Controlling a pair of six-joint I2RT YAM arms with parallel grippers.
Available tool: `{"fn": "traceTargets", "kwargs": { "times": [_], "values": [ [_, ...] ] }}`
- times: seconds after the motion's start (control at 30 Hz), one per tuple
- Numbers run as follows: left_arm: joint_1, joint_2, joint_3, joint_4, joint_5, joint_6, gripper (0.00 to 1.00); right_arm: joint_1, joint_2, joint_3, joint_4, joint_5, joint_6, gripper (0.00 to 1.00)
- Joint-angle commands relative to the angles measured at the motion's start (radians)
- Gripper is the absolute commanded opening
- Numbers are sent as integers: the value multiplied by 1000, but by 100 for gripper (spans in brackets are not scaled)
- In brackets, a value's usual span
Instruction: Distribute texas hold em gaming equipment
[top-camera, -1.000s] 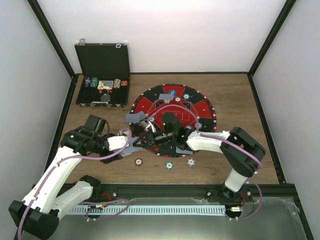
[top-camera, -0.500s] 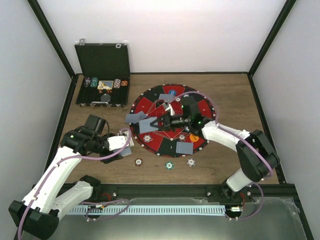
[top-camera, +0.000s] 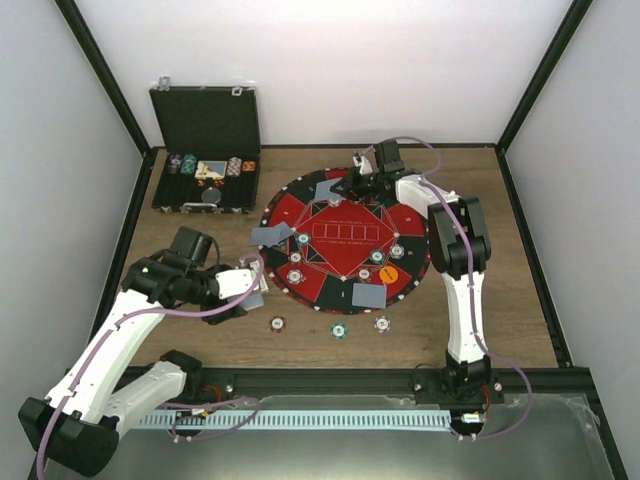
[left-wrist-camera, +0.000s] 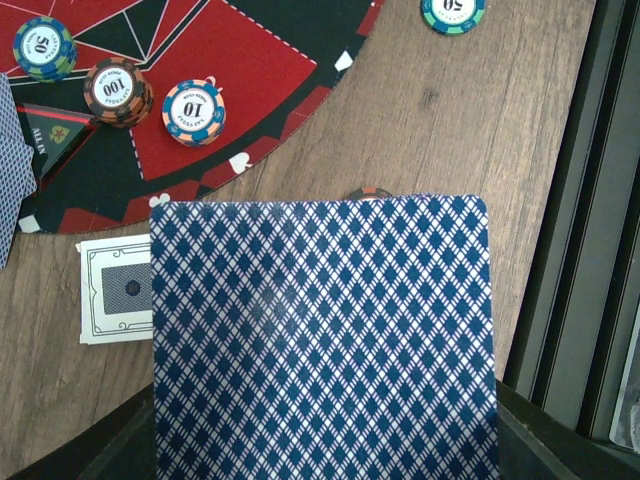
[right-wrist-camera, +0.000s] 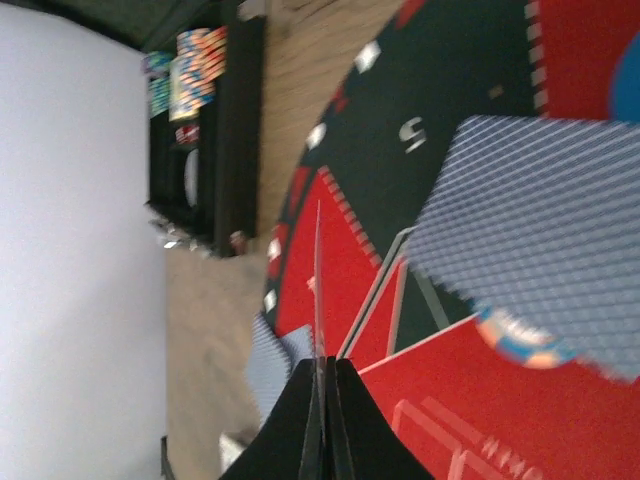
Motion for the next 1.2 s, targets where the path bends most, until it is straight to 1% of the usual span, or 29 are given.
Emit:
{"fn": "traceTargets", "kwargs": {
  "times": [0.0, 0.23, 0.5, 0.77, 1.17],
  "values": [
    [3, 2, 30, 8, 6, -1, 7, -11, 124, 177, -154, 55, -59, 1],
    [3, 1, 36, -6, -17, 13, 7, -26, 239, 317, -219, 105, -75, 1],
    [4, -2, 35, -16, -21, 18, 7, -34, 330, 407, -225, 123, -68, 2],
    [2, 1, 33, -19, -30, 22, 7, -50, 366, 483, -251, 153, -77, 3],
    [2, 17, 26, -12, -29, 27, 7, -72, 369, 493, -240, 155, -91, 7]
  ]
}}
